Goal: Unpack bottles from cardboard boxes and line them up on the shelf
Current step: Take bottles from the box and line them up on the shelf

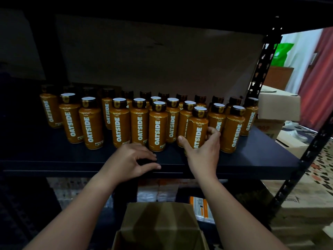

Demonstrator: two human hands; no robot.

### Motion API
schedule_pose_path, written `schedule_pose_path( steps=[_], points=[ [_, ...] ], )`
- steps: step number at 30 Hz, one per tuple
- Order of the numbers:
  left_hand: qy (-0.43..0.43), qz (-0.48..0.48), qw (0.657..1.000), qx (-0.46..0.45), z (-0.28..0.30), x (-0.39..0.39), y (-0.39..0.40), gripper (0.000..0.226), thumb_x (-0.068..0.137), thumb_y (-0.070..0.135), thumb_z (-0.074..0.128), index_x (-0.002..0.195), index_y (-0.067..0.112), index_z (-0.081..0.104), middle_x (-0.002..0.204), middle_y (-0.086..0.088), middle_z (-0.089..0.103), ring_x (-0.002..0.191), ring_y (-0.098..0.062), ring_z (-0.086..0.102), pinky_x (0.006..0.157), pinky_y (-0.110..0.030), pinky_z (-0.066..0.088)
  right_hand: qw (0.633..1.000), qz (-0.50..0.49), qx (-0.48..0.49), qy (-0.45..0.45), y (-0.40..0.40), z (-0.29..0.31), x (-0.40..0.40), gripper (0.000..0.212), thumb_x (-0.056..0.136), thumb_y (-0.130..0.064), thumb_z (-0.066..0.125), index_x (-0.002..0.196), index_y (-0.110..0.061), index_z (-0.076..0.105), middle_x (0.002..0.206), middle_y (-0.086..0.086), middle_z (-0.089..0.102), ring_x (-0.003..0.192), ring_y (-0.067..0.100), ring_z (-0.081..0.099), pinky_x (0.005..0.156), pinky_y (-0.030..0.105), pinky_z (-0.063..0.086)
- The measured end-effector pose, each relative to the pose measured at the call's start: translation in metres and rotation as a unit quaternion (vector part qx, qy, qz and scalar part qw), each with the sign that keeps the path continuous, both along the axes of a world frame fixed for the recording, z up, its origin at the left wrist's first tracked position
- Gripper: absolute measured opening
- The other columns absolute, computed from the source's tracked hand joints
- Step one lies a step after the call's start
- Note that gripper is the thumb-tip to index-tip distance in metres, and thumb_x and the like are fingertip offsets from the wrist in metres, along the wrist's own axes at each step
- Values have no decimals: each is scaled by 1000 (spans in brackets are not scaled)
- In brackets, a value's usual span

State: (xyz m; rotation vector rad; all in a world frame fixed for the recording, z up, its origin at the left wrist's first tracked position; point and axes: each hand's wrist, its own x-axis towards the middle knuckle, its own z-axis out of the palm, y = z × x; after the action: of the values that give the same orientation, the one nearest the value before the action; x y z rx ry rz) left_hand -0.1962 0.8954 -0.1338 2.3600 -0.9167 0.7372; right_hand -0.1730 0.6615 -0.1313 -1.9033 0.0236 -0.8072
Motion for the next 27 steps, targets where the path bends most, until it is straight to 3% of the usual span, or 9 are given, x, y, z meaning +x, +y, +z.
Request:
schedule_pose_path(
  steps=[4, 8, 10, 13, 15, 17, 21, 25, 27],
  points=[
    [-15, 22, 999, 32, 7, -6, 22, 33, 90, 55, 69, 89, 24, 82, 88, 12, 76, 80, 3, 67, 71, -26, 59, 1000, 9, 4, 6, -1, -1, -1, 84, 74, -50, 84, 137, -31, 33, 141, -4, 44, 131, 18, 46, 107, 46, 47],
    [-51, 82, 995, 8, 10, -17, 54, 40, 92, 57, 66, 74, 23, 78, 71, 15, 70, 63, 3, 63, 57, -22, 54, 999, -33, -13, -8, 7, 0, -11, 90, 72, -56, 82, 142, -30, 30, 148, 4, 31, 140, 24, 29, 115, 51, 33],
    [-95, 136, 986, -32, 11, -21, 71, 41, 93, 53, 66, 67, 22, 73, 67, 14, 66, 58, 3, 59, 52, -22, 50, 995, -68, -48, -61, 19, 1, -23, 86, 76, -59, 75, 143, -26, 32, 147, 8, 28, 139, 27, 27, 111, 49, 27],
    [-171, 239, 949, -113, 13, -22, 91, 40, 95, 43, 67, 63, 18, 64, 63, 8, 62, 56, -8, 58, 50, -31, 49, 966, -57, -158, -195, 50, 7, -38, 68, 84, -45, 77, 136, -21, 40, 136, 11, 34, 127, 29, 36, 99, 36, 24],
    [-187, 294, 925, -153, 16, -22, 100, 34, 96, 38, 68, 71, 15, 64, 71, 4, 63, 66, -15, 60, 57, -37, 50, 947, -20, -205, -248, 78, 14, -42, 66, 80, -36, 80, 133, -20, 44, 130, 10, 40, 121, 28, 41, 94, 31, 23],
    [-161, 332, 911, -185, 18, -21, 108, 23, 96, 37, 69, 93, 14, 65, 91, 2, 64, 87, -18, 60, 73, -34, 50, 941, 27, -234, -244, 108, 25, -44, 65, 79, -33, 81, 133, -21, 47, 129, 8, 45, 119, 27, 42, 94, 30, 24],
    [-88, 355, 903, -225, 15, -16, 117, 54, 88, 41, 76, 130, 17, 52, 125, -2, 51, 118, -19, 50, 95, -29, 43, 936, 68, -297, -176, 153, 46, -32, 71, 80, -37, 78, 141, -26, 42, 141, 3, 45, 130, 25, 31, 102, 41, 26],
    [-69, 325, 910, -248, 17, -14, 111, 66, 85, 38, 80, 138, 17, 46, 131, 1, 49, 115, -4, 49, 89, -4, 39, 911, 76, -394, -93, 170, 72, -7, 82, 88, -49, 67, 155, -32, 22, 161, 3, 27, 144, 28, 10, 113, 52, 13],
    [-60, 324, 913, -239, 16, -14, 106, 72, 84, 38, 81, 143, 21, 44, 133, 4, 51, 109, -3, 53, 84, -5, 42, 898, 72, -428, -72, 173, 77, 3, 81, 91, -52, 62, 157, -32, 20, 163, 1, 24, 149, 29, 3, 113, 50, 3]
  ],
)
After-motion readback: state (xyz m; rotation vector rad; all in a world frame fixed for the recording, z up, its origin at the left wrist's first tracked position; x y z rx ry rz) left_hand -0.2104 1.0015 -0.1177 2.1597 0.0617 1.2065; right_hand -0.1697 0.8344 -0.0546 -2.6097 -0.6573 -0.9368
